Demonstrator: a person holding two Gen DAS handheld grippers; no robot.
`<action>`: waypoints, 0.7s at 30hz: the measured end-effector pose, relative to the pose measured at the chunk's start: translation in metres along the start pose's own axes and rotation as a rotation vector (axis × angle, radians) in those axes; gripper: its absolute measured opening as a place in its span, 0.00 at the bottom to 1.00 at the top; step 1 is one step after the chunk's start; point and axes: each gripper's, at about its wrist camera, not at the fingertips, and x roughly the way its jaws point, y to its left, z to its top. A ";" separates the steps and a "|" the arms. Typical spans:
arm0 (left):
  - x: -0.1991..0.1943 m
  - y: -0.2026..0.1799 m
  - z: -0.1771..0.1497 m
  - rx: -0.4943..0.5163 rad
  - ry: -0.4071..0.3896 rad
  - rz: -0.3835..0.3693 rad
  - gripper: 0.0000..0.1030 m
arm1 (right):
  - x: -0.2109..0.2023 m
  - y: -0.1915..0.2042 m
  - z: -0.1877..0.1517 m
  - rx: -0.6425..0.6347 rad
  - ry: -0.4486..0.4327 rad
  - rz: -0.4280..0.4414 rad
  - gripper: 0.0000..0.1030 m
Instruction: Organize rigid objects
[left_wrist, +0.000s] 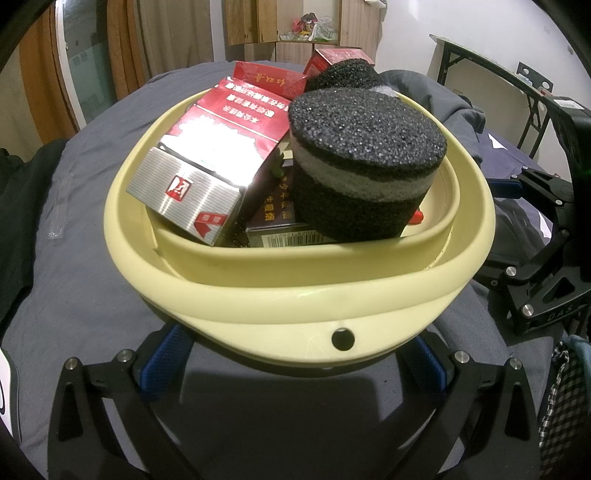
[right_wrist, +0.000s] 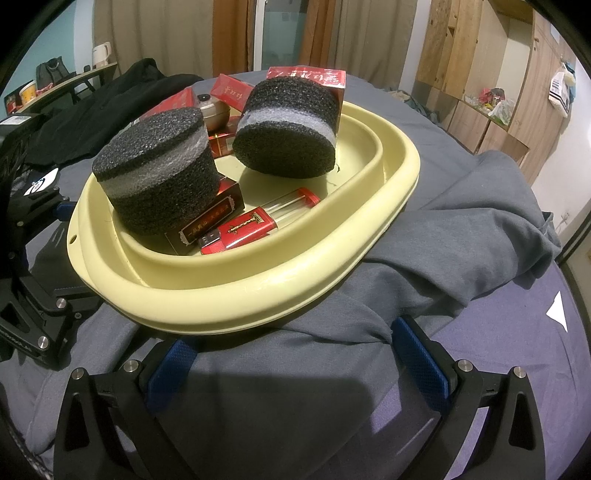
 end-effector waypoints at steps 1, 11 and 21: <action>-0.001 0.000 0.000 0.000 0.000 0.000 1.00 | 0.000 0.000 0.000 0.000 0.000 0.000 1.00; 0.000 0.000 0.000 0.000 0.000 0.000 1.00 | 0.000 0.000 0.000 0.000 0.000 0.000 1.00; 0.000 0.000 0.000 0.000 0.000 0.000 1.00 | 0.000 0.000 0.000 0.000 0.000 0.000 1.00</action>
